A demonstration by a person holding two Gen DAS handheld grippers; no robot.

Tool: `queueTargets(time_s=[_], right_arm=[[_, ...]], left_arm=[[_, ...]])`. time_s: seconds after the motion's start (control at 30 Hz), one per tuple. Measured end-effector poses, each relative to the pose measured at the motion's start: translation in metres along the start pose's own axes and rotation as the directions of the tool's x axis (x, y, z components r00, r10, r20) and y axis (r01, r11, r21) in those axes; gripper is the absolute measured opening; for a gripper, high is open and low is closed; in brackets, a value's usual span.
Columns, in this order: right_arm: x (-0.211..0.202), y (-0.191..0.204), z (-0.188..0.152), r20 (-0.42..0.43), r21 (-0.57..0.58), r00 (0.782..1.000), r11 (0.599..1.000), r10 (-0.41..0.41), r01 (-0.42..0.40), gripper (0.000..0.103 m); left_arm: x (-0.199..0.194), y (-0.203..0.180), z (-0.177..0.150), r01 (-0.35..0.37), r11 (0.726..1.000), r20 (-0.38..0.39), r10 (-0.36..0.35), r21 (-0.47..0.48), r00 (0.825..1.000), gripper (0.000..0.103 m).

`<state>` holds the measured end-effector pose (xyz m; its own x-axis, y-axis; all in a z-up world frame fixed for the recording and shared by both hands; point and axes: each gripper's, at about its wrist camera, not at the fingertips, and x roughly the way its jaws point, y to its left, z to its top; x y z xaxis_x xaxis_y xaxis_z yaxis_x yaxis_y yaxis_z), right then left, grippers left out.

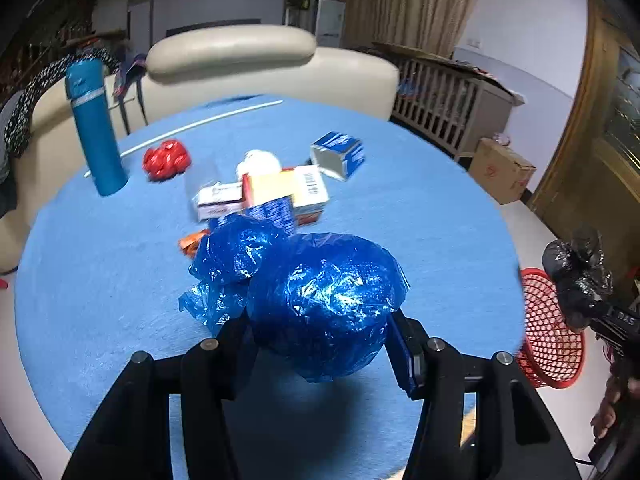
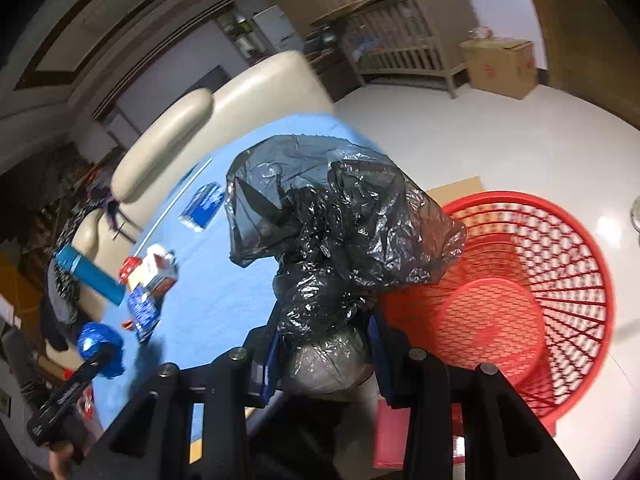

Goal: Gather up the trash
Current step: 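Carry both bags to the red basket and open the right tool over it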

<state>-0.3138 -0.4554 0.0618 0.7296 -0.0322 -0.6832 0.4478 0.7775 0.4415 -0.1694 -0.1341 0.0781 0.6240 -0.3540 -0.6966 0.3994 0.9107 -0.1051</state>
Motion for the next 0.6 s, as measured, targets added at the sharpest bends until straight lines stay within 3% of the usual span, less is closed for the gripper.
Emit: queueTargets(time_s=[0.27, 0.6], right_arm=[[-0.014, -0.037, 0.0, 0.028, 0.055, 0.997, 0.996, -0.076, 0.074, 0.041], [-0.013, -0.075, -0.008, 0.001, 0.1, 0.987, 0.982, -0.159, 0.158, 0.041]], left_arm=[[-0.009, -0.027, -0.002, 0.038, 0.998, 0.018, -0.039, 0.054, 0.999, 0.058], [-0.008, -0.063, 0.001, 0.103, 0.989, 0.013, -0.105, 0.109, 0.994, 0.058]])
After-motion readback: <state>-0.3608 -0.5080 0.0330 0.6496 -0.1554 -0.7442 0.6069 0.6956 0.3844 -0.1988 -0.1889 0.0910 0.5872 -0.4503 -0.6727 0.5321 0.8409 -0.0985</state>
